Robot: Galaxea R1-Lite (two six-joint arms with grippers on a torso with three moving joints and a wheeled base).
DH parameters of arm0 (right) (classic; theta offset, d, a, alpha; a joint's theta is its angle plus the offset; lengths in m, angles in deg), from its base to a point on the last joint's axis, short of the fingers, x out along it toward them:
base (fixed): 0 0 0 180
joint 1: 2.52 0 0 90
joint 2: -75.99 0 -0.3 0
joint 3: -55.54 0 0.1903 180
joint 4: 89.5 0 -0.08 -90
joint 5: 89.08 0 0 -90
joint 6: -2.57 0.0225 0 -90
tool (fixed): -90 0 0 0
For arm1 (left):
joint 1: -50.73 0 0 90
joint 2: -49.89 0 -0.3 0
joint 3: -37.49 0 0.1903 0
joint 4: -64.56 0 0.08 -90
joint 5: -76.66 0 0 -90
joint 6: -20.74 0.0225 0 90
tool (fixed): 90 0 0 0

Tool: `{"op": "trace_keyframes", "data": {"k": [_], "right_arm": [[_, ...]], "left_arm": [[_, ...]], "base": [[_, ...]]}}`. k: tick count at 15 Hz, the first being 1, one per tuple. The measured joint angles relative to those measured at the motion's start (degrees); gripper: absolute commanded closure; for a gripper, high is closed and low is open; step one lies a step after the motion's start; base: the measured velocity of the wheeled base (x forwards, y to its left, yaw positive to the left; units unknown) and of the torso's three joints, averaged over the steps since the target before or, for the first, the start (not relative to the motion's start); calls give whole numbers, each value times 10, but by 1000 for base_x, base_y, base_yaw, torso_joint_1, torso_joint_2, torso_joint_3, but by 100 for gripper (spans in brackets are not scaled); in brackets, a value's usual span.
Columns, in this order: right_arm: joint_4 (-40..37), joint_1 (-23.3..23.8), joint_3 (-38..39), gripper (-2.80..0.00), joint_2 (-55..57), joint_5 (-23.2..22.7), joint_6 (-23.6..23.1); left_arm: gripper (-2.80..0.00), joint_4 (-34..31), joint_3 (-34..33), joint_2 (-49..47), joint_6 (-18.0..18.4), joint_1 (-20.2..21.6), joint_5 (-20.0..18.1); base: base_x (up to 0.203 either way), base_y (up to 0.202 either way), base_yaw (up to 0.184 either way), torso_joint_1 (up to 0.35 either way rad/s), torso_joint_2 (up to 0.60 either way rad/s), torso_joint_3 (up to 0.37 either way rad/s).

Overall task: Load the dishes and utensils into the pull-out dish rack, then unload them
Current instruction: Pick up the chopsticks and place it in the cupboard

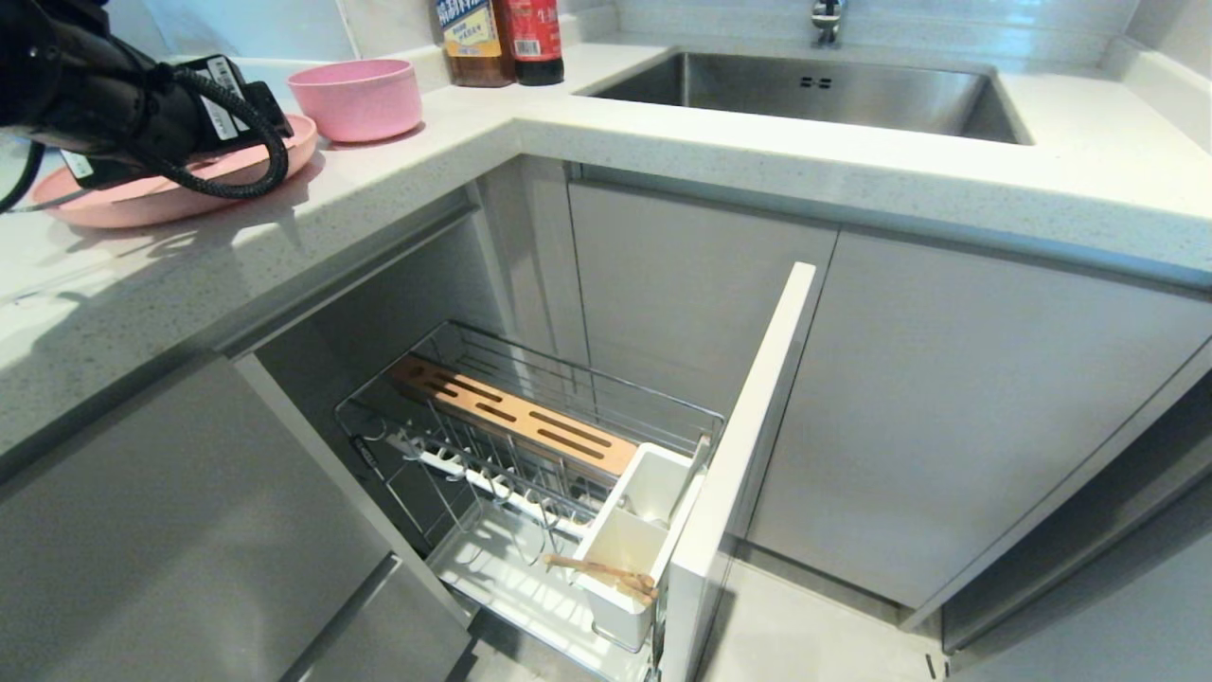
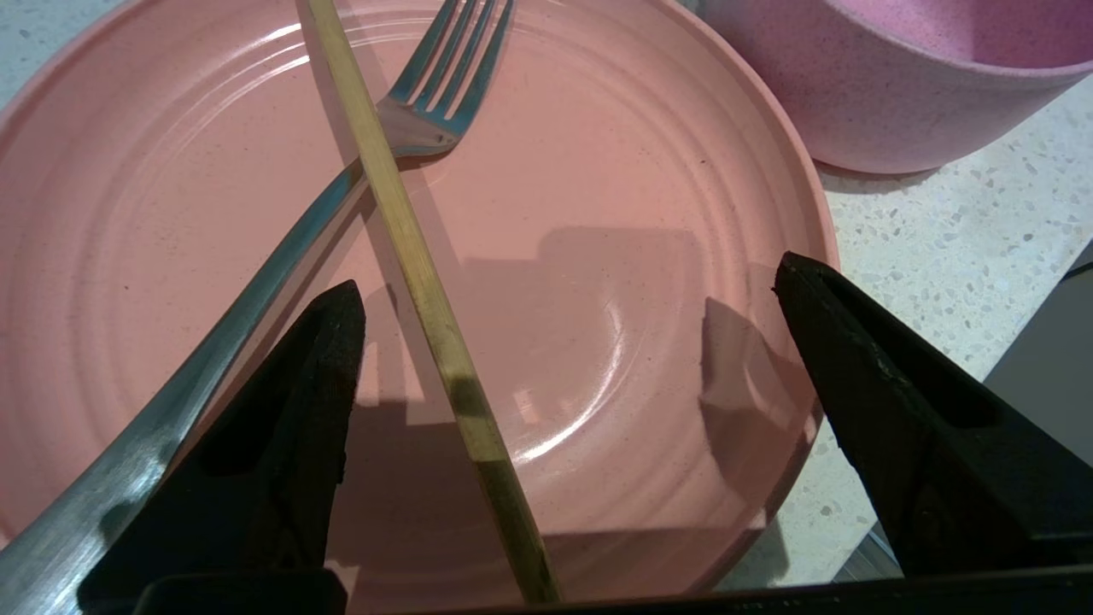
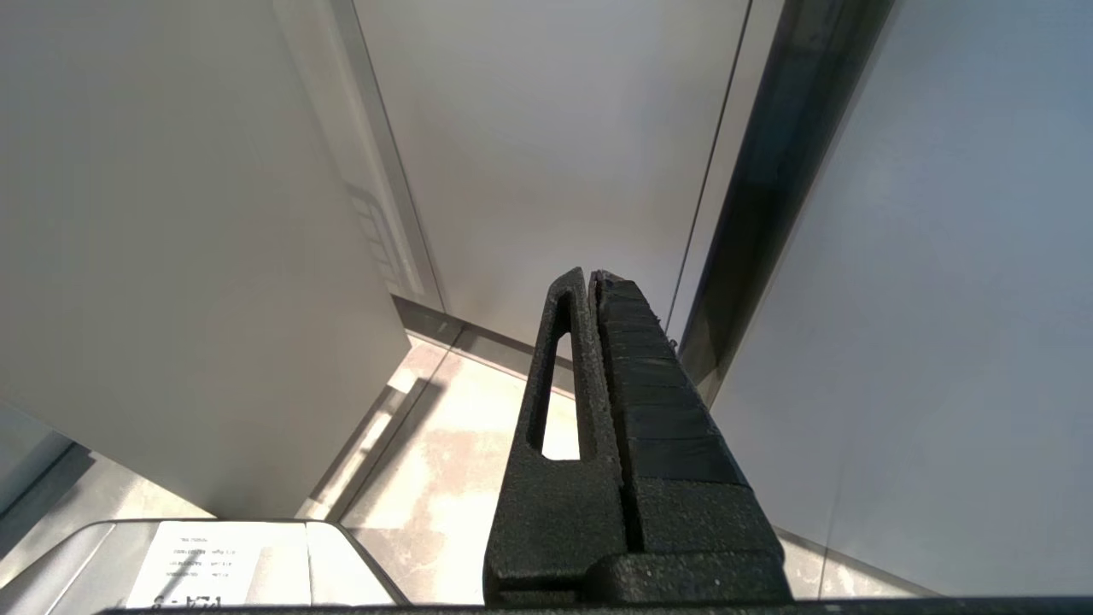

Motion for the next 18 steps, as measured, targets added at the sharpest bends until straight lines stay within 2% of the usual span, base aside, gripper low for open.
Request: {"op": "trace_keyframes", "data": {"k": [12,13,18], "right_arm": [[0,0,0,0,0,0,0],[0,0,0,0,0,0,0],[0,0,0,0,0,0,0]], "left_arm": [[-280,2,0,-9,0,0,0],[0,1,0,-9,0,0,0],[0,0,0,-9,0,0,0]], "base": [[0,0,0,0,0,0],[0,0,0,0,0,0],[0,0,0,0,0,0]]}}
